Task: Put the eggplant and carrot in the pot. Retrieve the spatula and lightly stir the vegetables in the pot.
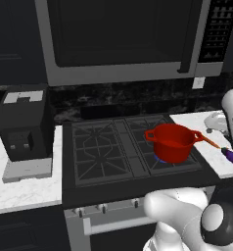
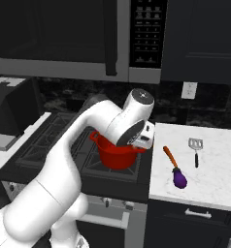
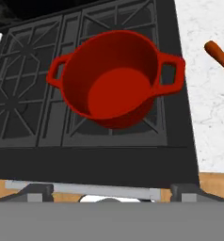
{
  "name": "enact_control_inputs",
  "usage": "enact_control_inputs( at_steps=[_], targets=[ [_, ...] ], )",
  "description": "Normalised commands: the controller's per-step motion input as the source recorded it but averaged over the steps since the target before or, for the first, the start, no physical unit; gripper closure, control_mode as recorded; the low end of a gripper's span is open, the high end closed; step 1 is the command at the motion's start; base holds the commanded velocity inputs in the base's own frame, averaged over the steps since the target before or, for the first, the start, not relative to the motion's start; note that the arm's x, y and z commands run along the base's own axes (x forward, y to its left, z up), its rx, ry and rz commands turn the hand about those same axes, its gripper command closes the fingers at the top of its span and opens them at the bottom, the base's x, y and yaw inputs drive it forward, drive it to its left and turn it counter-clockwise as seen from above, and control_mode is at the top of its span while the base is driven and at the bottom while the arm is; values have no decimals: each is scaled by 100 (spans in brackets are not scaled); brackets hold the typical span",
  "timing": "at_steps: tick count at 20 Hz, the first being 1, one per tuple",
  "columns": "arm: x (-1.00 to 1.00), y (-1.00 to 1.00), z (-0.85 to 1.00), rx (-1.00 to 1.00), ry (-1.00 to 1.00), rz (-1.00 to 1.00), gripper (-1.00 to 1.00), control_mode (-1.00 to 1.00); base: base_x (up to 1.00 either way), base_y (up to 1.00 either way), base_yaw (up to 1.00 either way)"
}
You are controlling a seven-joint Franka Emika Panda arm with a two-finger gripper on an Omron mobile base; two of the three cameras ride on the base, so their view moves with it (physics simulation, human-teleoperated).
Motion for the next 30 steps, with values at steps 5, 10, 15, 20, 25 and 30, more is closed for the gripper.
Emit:
enact_control_inputs(
  at_steps=[5, 10, 15, 20, 25, 30],
  targets=[
    [-21, -100, -35, -1, 5, 0, -100, -100, 0, 0, 0],
    [-7, -100, -73, -3, 2, 0, -100, -100, 0, 0, 0],
    [23, -68, -69, -9, 5, 3, -100, -100, 0, 0, 0],
    [54, -16, -67, -16, 14, 6, -100, -100, 0, 0, 0],
    [32, -32, -35, 0, 1, 7, -100, -100, 0, 0, 0],
    [26, -40, -30, 0, 0, 8, -100, -100, 0, 0, 0]
  ],
)
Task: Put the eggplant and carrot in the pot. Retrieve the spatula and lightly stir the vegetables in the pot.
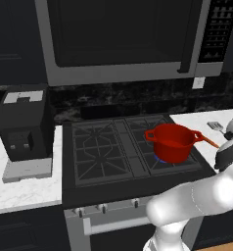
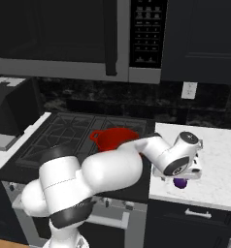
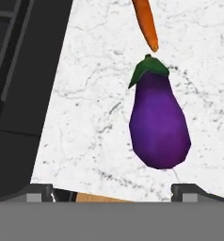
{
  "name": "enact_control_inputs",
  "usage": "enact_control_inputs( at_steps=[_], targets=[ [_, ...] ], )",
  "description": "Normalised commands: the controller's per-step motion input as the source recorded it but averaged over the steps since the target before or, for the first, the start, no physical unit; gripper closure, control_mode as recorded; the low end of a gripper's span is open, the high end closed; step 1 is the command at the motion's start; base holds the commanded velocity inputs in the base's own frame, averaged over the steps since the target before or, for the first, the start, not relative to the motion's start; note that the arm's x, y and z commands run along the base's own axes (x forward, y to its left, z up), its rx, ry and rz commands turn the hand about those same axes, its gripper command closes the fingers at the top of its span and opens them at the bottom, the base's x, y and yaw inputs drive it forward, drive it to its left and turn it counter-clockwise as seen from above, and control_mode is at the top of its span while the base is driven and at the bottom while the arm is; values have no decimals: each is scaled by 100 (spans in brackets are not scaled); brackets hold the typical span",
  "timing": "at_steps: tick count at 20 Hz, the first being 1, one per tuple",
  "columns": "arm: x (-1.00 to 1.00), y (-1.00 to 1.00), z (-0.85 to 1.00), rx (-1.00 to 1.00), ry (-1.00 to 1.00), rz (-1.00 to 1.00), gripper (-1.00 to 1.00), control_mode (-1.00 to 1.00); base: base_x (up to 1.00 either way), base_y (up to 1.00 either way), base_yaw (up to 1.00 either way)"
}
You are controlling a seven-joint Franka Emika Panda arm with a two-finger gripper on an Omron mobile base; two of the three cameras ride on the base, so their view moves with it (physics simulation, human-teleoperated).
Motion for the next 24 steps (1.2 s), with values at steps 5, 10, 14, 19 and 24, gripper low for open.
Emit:
enact_control_inputs(
  at_steps=[5, 10, 14, 19, 24],
  targets=[
    [23, -38, -28, 1, 0, 8, -100, -100, 0, 0, 0],
    [27, -7, -30, 0, 1, 4, -100, -100, 0, 0, 0],
    [28, 0, -27, 0, 1, 4, -100, -100, 0, 0, 0],
    [11, 0, -33, 0, 2, 4, 100, -100, 0, 0, 0],
    [-39, 9, -5, 0, -4, 0, 100, -100, 0, 0, 0]
  ],
)
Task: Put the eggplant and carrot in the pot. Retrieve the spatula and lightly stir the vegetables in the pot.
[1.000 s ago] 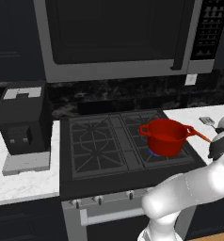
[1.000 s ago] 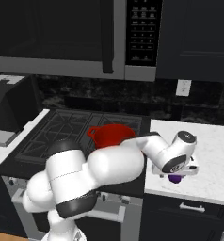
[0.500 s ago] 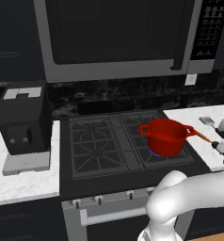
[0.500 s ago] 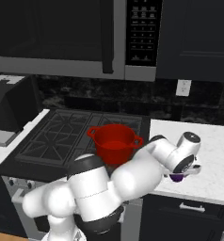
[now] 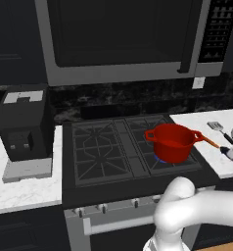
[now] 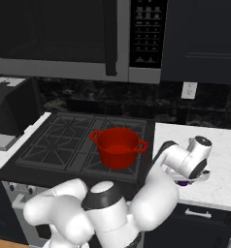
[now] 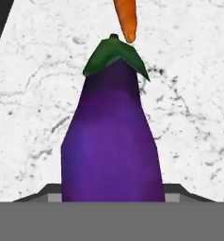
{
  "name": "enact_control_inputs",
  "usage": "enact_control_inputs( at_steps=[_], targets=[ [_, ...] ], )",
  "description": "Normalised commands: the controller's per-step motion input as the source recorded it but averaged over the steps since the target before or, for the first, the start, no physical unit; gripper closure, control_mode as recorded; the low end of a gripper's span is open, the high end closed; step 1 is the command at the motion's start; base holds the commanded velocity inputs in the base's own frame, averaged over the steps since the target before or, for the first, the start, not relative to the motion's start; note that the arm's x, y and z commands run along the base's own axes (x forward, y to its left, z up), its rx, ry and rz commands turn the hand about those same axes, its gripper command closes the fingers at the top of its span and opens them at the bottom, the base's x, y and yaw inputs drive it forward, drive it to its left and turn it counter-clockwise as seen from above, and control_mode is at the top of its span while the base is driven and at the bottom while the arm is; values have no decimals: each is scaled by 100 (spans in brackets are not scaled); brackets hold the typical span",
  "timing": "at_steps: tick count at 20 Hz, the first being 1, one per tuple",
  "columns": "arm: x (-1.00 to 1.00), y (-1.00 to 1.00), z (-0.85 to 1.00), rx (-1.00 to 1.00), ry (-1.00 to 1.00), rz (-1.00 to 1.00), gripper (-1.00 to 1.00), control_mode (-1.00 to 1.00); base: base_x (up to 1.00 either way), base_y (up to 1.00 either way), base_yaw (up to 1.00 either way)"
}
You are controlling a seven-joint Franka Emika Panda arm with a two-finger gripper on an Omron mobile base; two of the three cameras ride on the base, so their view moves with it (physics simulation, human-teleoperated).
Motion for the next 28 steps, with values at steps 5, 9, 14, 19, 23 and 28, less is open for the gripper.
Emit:
enact_control_inputs(
  at_steps=[5, 9, 14, 19, 23, 28],
  targets=[
    [-95, 21, 96, 0, -17, 9, 100, -100, 0, 0, 0],
    [-77, 63, 100, -2, -16, 19, 100, -100, 0, 0, 0],
    [-25, 100, 100, -13, -3, 31, 100, -100, 0, 0, 0],
    [-1, 100, 100, -15, 1, 20, 100, -100, 0, 0, 0],
    [33, 100, 60, -6, 9, 13, 100, -100, 0, 0, 0],
    [84, 83, -37, -2, 14, 11, 100, -100, 0, 0, 0]
  ],
)
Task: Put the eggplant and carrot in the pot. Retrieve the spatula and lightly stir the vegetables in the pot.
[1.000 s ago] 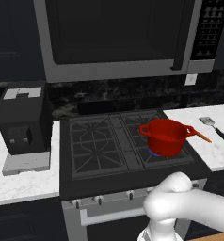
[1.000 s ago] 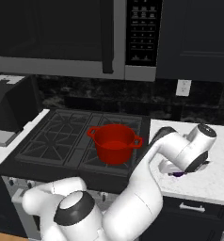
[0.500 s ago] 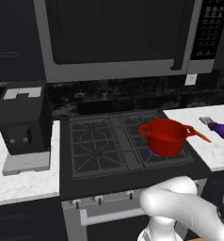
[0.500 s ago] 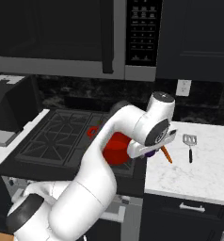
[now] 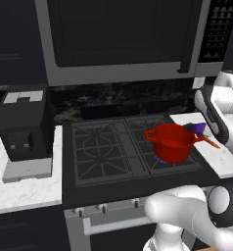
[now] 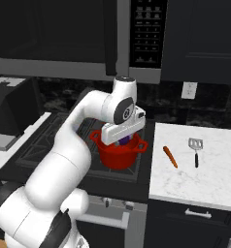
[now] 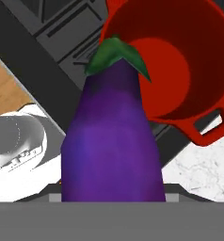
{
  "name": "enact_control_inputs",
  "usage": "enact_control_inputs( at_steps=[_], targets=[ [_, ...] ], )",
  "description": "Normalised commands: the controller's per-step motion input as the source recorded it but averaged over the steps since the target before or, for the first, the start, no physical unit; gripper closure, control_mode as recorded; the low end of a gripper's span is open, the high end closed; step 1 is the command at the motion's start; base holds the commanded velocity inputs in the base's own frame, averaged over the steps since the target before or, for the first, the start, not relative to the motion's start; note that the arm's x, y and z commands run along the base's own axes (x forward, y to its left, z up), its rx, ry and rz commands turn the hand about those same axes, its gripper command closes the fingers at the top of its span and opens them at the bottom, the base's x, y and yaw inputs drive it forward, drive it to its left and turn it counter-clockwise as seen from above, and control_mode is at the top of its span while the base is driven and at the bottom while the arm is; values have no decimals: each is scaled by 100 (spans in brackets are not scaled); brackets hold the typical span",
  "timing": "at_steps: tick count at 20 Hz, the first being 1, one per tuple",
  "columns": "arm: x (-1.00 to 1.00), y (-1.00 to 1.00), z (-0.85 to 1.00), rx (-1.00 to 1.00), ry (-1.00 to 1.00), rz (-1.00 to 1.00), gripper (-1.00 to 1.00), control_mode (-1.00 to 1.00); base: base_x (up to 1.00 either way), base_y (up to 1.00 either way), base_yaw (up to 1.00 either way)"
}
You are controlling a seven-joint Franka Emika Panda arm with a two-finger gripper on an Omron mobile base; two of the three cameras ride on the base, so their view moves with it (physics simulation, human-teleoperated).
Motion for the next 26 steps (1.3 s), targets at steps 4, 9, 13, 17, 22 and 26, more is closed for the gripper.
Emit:
enact_control_inputs(
  at_steps=[4, 9, 13, 17, 22, 26],
  targets=[
    [62, 53, -47, 0, 2, 5, 100, -100, 0, 0, 0],
    [53, 10, -35, 0, 0, 0, 100, -100, 0, 0, 0],
    [47, 12, -54, 0, 0, 0, 100, -100, 0, 0, 0],
    [43, 6, -42, 0, 4, 0, 100, -100, 0, 0, 0],
    [6, -5, -20, 1, 2, 0, 100, -100, 0, 0, 0],
    [-1, 0, 0, 0, 10, 0, 100, -100, 0, 0, 0]
  ],
)
